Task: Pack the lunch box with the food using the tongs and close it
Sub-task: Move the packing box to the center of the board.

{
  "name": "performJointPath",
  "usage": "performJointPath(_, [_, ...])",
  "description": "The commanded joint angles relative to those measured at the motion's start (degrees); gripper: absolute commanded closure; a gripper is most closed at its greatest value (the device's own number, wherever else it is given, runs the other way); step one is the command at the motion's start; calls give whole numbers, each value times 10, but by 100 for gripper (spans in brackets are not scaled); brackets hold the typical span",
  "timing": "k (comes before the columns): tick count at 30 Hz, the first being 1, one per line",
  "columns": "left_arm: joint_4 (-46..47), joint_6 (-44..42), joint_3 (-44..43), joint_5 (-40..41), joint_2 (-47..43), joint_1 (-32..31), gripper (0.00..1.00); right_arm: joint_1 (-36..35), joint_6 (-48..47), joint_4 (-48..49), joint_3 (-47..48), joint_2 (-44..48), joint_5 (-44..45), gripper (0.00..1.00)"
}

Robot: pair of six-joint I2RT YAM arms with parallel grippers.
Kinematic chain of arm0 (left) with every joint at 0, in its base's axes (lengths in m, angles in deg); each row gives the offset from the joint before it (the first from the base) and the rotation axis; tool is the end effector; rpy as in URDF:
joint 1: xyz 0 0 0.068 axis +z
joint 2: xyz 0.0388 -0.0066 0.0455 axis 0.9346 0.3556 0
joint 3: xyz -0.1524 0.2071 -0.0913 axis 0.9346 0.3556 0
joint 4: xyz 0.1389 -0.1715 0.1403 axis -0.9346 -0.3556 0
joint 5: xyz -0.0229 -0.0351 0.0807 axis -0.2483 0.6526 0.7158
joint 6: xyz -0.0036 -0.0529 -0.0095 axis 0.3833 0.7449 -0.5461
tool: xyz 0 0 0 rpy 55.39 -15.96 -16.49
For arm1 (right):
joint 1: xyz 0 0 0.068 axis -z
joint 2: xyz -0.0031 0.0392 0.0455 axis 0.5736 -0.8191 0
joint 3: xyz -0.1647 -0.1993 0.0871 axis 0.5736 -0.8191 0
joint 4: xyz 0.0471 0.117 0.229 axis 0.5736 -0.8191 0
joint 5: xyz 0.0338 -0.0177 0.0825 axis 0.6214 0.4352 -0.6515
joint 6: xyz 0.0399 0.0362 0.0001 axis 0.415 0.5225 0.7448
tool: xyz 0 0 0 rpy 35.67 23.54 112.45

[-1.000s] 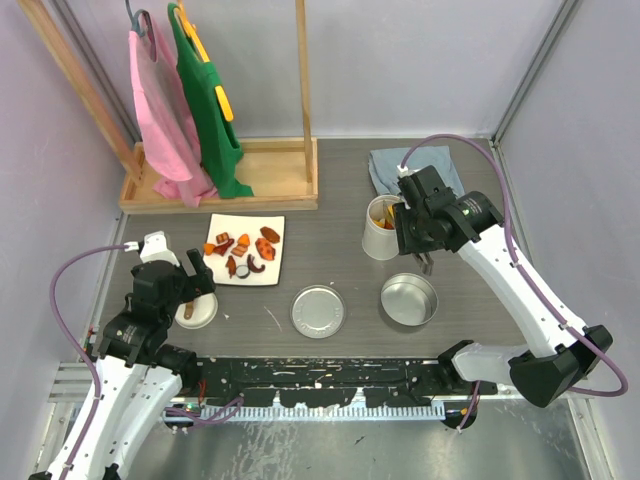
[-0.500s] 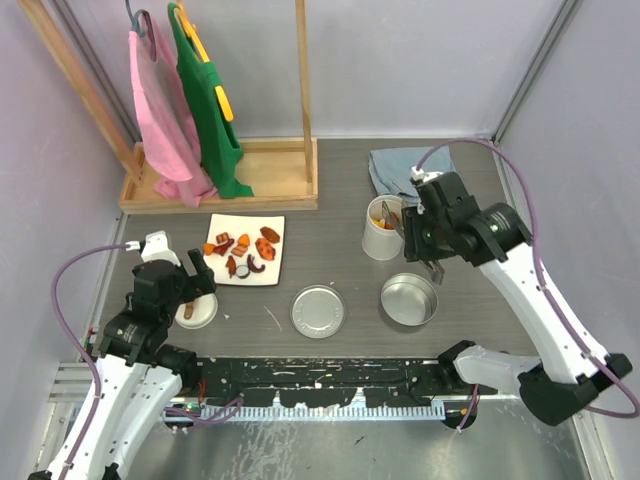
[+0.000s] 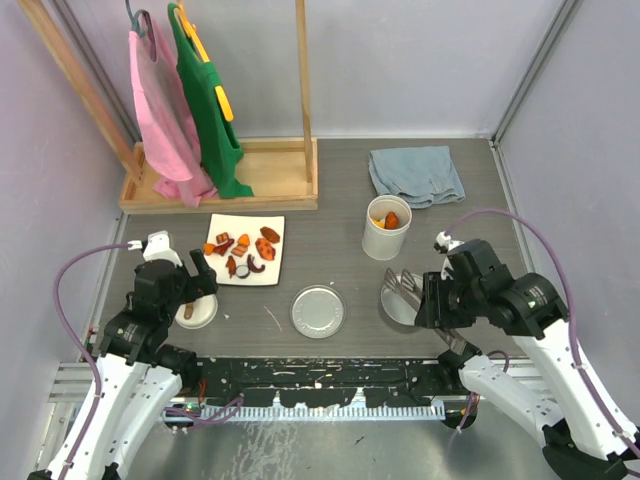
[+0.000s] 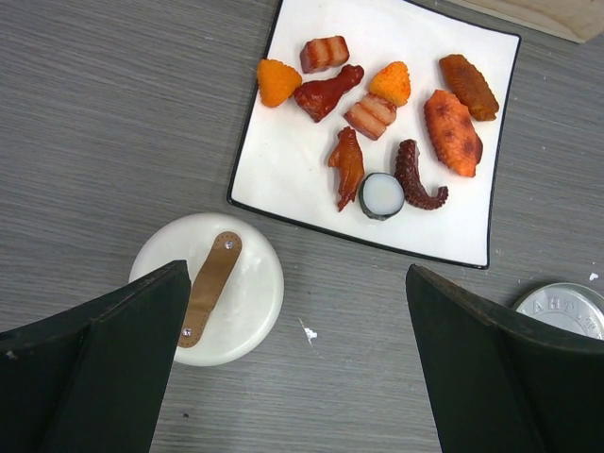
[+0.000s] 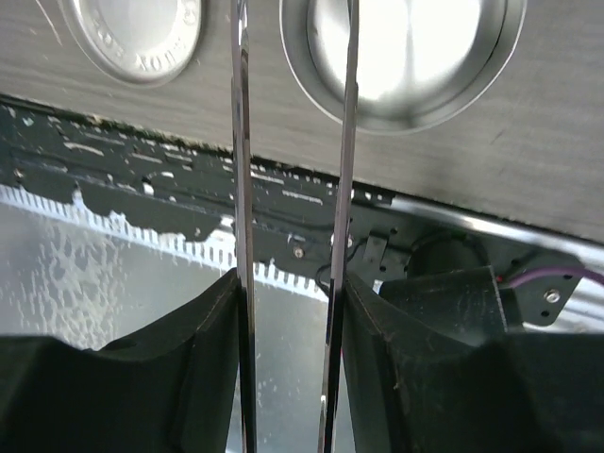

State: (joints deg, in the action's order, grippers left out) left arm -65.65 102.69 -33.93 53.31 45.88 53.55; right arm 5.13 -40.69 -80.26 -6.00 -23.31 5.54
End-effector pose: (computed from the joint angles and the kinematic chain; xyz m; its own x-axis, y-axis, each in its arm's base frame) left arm 0.1053 -0.0199 0.2622 -0.5032 -0.2809 -0.8173 -0.1720 0.9593 -0.2238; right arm 0.0712 0.0448 0.3451 -0.9089 -0.0365 -0.4153 -0.1678 0.9440 0.2841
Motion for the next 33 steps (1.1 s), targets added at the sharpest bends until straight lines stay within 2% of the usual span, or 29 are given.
performJointPath(1, [19,-4,-11,-4,-4,3,2,0,17,11,-47,2,-48,53])
performJointPath(8, [16,0,-11,6,-8,2,2,0,8,86,-98,-27,-98,52])
performJointPath(17, [16,2,-11,8,-4,3,2,0,-2,200,-104,-89,-150,53])
performJointPath(27, [16,2,-11,11,-1,3,2,-6,-15,303,-60,-178,-193,53])
performJointPath(33, [16,3,-11,11,3,3,2,-42,-3,348,-26,-237,-173,53])
